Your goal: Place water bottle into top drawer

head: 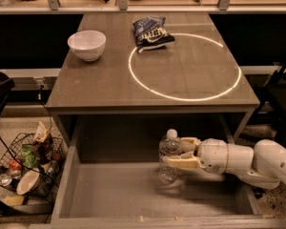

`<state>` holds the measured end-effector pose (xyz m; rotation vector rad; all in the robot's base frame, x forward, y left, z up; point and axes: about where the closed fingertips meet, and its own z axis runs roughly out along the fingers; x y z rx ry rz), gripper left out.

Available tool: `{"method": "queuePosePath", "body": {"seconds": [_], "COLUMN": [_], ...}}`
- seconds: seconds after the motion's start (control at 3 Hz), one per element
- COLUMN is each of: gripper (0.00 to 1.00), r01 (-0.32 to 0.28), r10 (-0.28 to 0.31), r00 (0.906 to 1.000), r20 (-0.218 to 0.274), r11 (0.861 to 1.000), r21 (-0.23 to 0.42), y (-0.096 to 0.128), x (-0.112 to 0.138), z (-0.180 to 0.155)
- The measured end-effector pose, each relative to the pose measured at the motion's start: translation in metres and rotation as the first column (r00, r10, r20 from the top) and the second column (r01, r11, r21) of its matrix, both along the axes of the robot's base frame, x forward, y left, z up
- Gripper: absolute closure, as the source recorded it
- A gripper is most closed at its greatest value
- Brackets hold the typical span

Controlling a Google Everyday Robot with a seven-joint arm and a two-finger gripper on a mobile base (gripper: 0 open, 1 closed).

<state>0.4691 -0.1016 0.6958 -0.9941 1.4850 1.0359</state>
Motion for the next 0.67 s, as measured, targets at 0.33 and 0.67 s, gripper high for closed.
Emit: {"method": "queuePosePath", "body": {"seconds": [0.33, 0.67], "gripper": [0.36, 0.12], "r01": [-0.004, -0.008], "r10": [0.004, 0.008], "r00": [1.0000, 1.0000], "r20": [0.000, 0.001], "r11": [1.000, 1.000], "r21": [0.001, 0.001], "y": [0.0019, 0.0040], "x": [-0.0001, -0.0003], "z": [0.0003, 0.0007]}}
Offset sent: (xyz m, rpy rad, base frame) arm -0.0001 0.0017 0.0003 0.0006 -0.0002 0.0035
